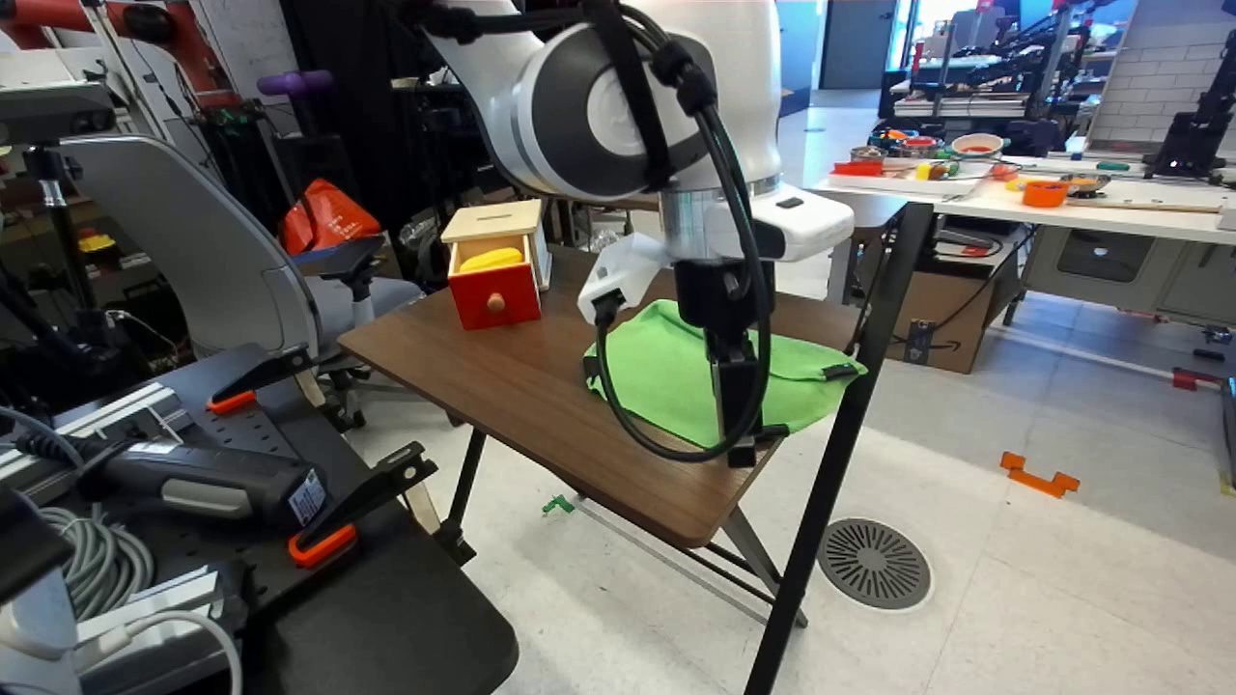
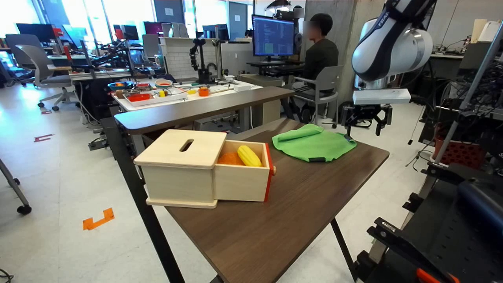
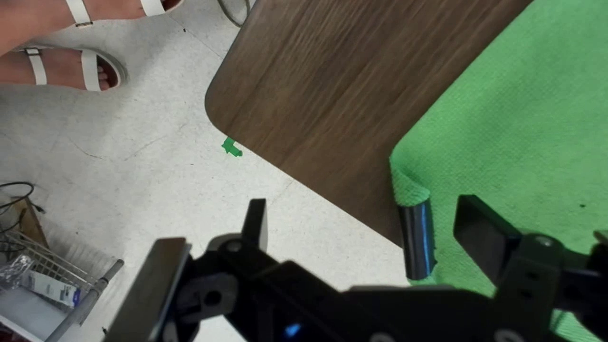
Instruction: Fold the towel then remove the object from the drawer.
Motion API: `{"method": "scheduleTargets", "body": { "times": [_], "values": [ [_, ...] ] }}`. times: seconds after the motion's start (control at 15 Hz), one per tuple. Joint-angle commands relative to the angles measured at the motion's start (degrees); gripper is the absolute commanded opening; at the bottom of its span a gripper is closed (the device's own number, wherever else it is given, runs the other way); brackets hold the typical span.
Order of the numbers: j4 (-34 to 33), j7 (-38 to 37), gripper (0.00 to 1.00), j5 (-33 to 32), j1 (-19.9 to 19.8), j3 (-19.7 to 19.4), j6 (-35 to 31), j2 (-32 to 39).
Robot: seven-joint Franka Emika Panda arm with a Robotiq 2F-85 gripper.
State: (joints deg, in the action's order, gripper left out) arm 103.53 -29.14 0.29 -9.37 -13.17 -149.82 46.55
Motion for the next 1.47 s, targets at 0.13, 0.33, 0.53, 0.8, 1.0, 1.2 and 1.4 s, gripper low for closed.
{"method": "scheduleTargets", "body": {
  "times": [0.13, 0.33, 0.53, 0.8, 1.0, 1.2, 1.4],
  "values": [
    [-7.2, -0.5, 0.84, 3.4, 1.6, -2.0, -0.7, 6.9],
    [-8.8, -0.4, 0.58, 4.2, 1.8, -2.0, -0.7, 8.1],
    [-9.2, -0.1, 0.34, 4.7, 1.7, -1.8, -0.8, 7.7],
    [-8.0, 0.7, 0.05, 5.9, 1.0, -1.2, -0.9, 5.8],
    [-4.7, 1.1, 0.0, 6.9, 1.3, -1.0, -1.7, 1.6],
    [-2.4, 1.3, 0.01, 7.0, 2.1, -0.9, -3.0, -2.9],
    [-2.4, 1.6, 0.01, 7.1, 3.1, 0.3, -4.4, -5.8]
  ]
}}
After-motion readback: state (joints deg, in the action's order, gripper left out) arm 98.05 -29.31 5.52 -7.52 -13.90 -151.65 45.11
